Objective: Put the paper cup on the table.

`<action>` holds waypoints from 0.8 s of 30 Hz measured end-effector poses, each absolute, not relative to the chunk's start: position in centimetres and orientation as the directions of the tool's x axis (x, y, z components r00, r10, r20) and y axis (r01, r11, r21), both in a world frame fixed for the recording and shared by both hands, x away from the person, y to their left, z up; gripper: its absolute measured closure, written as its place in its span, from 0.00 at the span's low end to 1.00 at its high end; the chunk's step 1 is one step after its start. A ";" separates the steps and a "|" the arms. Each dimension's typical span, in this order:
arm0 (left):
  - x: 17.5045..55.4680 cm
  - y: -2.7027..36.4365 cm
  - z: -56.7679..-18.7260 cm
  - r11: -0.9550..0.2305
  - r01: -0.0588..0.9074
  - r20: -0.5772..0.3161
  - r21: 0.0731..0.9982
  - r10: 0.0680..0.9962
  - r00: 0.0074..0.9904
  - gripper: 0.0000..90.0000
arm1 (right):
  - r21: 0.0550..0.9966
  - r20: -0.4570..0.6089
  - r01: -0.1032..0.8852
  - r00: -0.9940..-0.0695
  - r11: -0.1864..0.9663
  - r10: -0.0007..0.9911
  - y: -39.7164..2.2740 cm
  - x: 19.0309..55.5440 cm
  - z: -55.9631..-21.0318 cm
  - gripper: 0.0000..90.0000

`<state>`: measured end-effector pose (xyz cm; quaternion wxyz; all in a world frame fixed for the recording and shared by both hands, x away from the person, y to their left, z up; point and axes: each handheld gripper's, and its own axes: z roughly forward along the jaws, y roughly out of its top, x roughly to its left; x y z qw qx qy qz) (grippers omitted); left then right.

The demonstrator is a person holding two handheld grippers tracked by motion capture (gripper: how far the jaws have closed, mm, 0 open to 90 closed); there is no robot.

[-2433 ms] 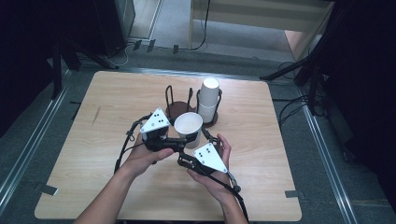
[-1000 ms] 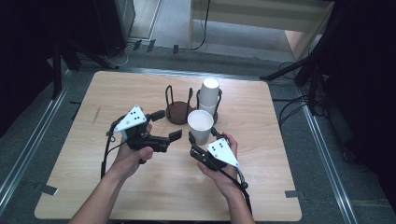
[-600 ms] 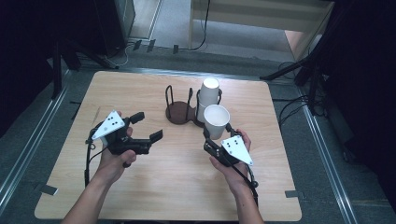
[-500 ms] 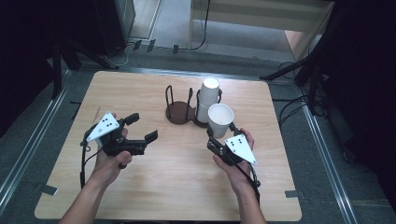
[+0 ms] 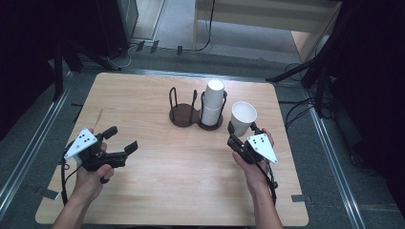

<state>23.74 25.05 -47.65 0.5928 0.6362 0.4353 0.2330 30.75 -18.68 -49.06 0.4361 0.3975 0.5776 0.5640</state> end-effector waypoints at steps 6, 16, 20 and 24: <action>22.8 28.2 -49.4 0.101 0.288 -0.219 0.952 0.884 0.412 0.02 | 0.997 -0.070 -0.004 -0.272 0.071 0.960 -20.1 31.7 -50.0 0.34; 21.9 32.4 -51.8 0.133 0.311 -0.229 0.941 0.927 0.296 0.02 | 0.998 -0.045 0.031 -0.204 0.052 0.978 -22.6 33.8 -52.1 0.34; 22.0 33.3 -52.6 0.133 0.325 -0.223 0.936 0.940 0.258 0.02 | 0.997 -0.033 0.067 -0.176 0.045 0.984 -23.2 34.9 -53.0 0.34; 22.1 33.8 -53.5 0.113 0.342 -0.203 0.933 0.950 0.239 0.02 | 0.994 -0.036 0.095 -0.159 0.052 0.987 -23.3 35.8 -53.4 0.34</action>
